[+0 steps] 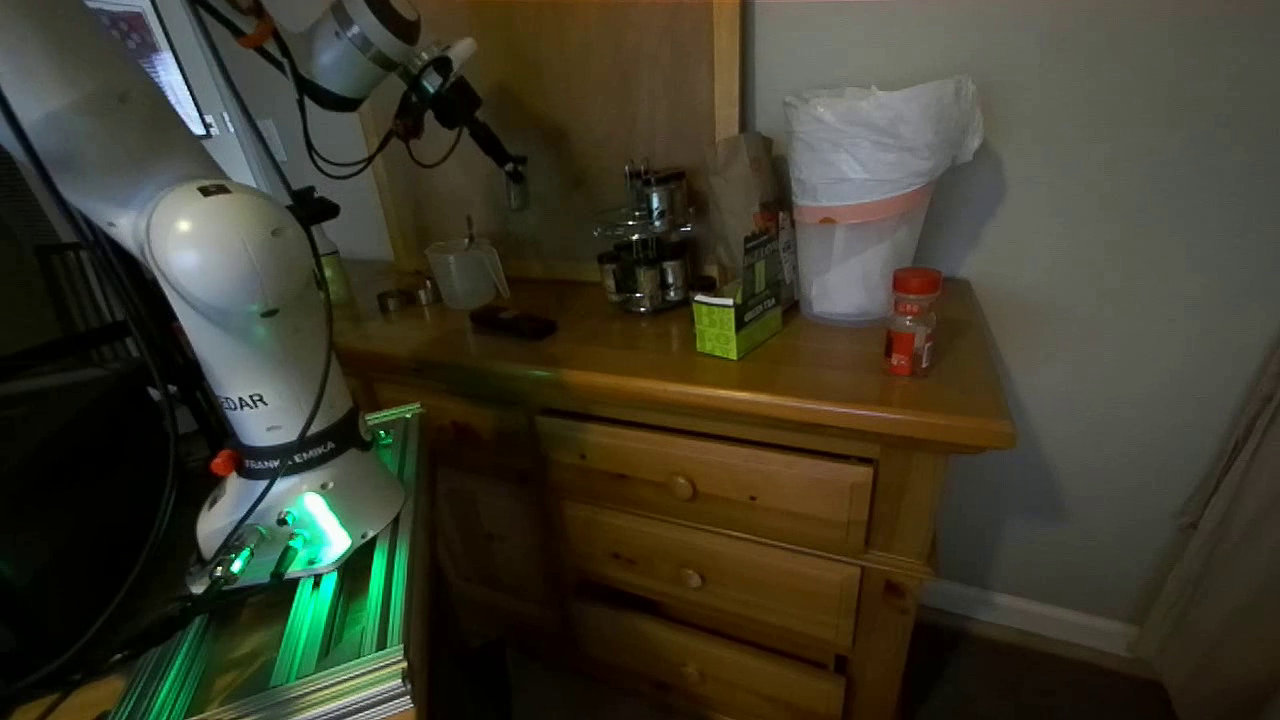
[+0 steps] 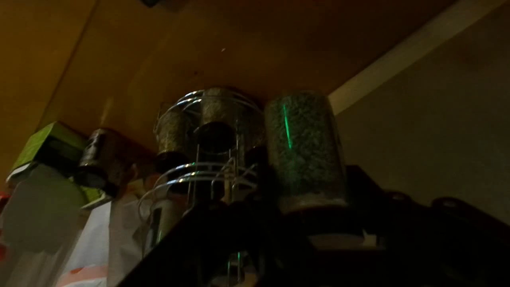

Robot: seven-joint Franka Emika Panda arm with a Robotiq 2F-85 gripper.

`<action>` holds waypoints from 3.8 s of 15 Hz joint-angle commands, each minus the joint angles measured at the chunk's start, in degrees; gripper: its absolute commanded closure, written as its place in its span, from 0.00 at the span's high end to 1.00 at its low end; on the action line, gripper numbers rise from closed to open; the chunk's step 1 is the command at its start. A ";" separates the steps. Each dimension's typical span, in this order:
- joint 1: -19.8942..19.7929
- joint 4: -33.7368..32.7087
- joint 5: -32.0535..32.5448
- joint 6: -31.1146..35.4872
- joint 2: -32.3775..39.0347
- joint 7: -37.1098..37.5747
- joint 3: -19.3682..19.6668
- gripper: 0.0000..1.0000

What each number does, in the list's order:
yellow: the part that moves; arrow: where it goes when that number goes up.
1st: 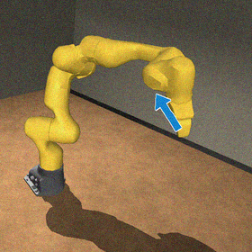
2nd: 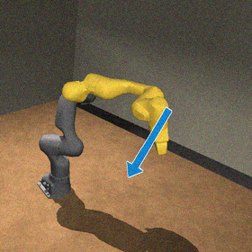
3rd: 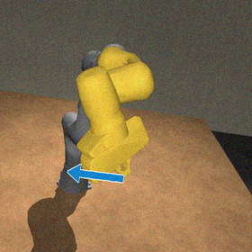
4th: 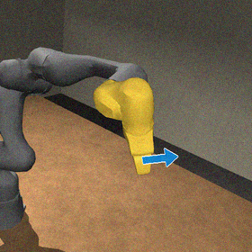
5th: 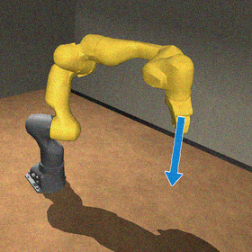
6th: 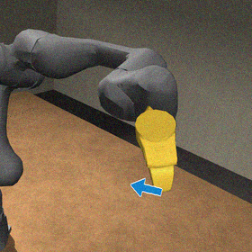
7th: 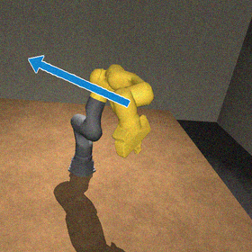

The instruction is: Move a spice bottle from the bottle rack to the top rack

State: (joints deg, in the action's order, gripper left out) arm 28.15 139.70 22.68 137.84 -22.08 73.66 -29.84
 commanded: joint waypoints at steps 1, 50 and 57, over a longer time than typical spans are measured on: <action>-2.38 -0.61 -4.02 -2.44 -3.20 -4.36 -1.83 0.49; 18.85 18.94 -6.74 47.92 1.85 -64.30 51.56 0.24; 20.57 18.28 -7.50 49.70 3.90 -64.94 52.23 0.24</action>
State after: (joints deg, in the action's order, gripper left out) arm 48.01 158.58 14.84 185.84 -19.75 9.27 22.25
